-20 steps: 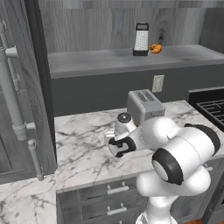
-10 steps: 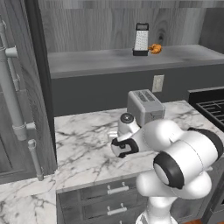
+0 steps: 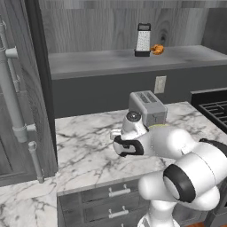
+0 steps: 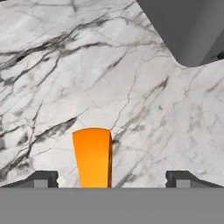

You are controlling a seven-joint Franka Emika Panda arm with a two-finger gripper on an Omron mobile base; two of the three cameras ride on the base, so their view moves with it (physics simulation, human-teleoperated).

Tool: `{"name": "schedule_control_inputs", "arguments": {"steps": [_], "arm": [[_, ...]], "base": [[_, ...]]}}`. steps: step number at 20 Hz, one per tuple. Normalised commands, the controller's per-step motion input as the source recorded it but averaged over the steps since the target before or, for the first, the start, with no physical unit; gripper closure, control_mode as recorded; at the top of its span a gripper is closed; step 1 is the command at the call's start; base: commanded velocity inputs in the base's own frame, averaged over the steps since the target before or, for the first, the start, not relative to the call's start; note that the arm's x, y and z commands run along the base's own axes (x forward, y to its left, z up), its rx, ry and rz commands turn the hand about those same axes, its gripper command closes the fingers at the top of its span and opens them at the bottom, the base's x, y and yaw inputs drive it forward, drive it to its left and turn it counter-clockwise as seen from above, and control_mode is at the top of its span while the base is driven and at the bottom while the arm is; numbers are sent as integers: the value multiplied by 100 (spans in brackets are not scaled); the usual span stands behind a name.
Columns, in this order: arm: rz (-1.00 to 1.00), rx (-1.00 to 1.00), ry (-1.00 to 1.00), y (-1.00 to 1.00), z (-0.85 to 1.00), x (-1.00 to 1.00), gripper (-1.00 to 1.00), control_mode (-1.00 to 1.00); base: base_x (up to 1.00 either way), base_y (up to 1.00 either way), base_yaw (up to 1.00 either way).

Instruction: Pick the cheese from the fridge and the cheese grater from the cabinet and place them next to the salad bowl.

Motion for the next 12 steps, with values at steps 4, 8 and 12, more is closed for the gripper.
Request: {"name": "schedule_control_inputs", "arguments": {"steps": [4, 8, 12], "arm": [[0, 13, 0, 0, 48, -10, -100, -100], [-1, 2, 0, 0, 51, -23, -100, -100], [0, 1, -1, 0, 55, -28, -100, -100]], "base": [[0, 0, 0], [0, 0, 0], [0, 0, 0]]}}
